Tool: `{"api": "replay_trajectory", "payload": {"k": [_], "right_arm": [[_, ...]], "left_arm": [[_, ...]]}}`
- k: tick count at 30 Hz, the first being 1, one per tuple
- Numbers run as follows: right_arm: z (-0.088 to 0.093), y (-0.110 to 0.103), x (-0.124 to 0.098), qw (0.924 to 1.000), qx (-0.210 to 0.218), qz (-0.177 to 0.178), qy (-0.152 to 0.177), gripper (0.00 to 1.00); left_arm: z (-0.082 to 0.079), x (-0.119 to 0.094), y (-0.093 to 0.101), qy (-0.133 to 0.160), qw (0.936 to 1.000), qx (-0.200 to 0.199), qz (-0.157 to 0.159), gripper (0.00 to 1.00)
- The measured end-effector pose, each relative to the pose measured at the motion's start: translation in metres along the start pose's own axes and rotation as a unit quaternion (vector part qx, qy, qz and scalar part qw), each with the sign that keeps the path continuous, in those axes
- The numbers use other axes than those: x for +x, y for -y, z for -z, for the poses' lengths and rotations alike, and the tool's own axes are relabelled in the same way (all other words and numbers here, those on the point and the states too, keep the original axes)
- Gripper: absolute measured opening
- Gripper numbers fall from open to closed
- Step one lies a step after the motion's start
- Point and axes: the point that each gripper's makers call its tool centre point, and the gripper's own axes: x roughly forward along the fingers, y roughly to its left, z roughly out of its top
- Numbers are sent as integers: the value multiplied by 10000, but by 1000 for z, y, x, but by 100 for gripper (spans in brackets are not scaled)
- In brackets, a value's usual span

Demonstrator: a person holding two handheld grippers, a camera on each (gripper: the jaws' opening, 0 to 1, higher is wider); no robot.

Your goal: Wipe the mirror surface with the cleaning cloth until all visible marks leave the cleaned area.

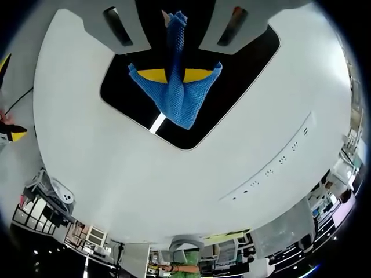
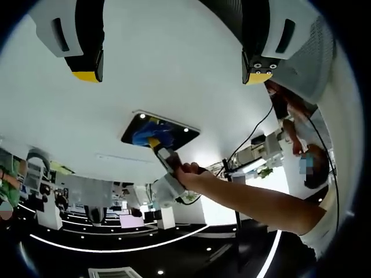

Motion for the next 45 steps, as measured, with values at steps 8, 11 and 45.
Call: {"api": "replay_trajectory", "payload": {"k": [8,11,45], "right_arm": [[-1,2,1,10000,18,-18,8,100],[-3,2,3,10000,7,-27,22,100],[-3,3,3,10000,4,-94,-15,100]], "left_arm": [[-3,1,3,11,10000,-17,14,6],[-3,2,3,38,10000,-38,12,6],[-19,13,18,107,9998,-83,121,6]]}}
